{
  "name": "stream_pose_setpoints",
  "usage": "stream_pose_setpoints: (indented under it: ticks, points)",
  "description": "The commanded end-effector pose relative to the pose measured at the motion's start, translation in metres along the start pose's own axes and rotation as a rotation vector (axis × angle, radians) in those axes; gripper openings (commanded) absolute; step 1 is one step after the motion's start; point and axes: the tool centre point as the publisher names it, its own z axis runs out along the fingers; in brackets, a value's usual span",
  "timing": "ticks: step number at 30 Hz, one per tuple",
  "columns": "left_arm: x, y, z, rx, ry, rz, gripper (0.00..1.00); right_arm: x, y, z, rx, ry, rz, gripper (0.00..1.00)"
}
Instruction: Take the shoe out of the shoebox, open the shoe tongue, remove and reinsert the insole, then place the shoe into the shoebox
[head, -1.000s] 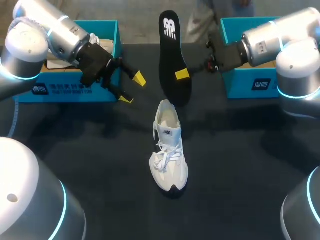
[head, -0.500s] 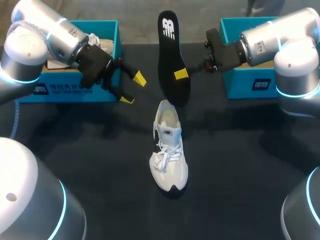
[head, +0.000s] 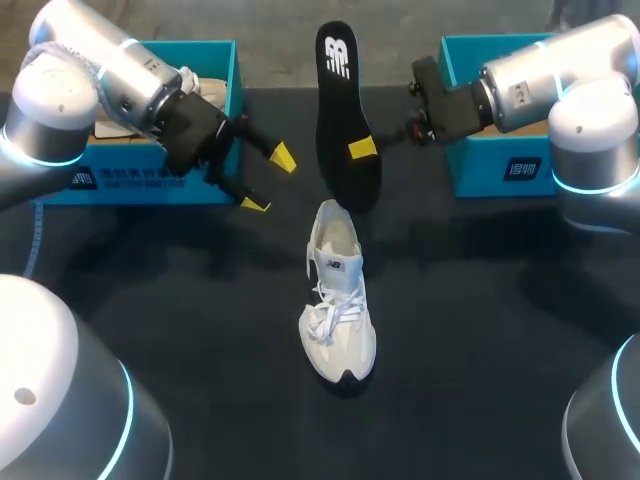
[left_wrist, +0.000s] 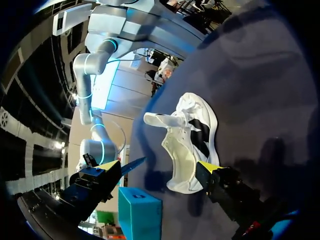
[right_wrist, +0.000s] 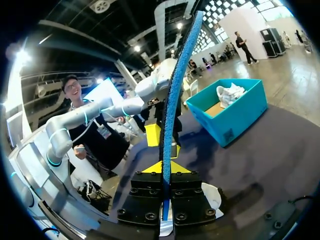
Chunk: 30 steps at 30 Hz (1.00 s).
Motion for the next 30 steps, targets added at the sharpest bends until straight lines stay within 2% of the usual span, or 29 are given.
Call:
stream_pose_setpoints:
  ticks: [1,11,18,30]
  points:
    - [0.001,0.002,0.003,-0.009,0.005,-0.011,1.0,-0.001,0.0,0.001,0.0,0.0,-0.001,0.0]
    - [0.002,0.003,0.01,-0.004,0.015,-0.017,1.0,-0.001,0.0,0.001,0.0,0.0,-0.001,0.0]
    - [0.001,0.0,0.013,0.007,0.012,-0.012,1.0,-0.012,-0.013,0.01,-0.024,-0.04,0.006,0.0]
    - [-0.002,-0.005,0.016,-0.002,0.009,-0.02,1.0,-0.027,-0.024,0.027,-0.048,-0.084,0.0,0.0]
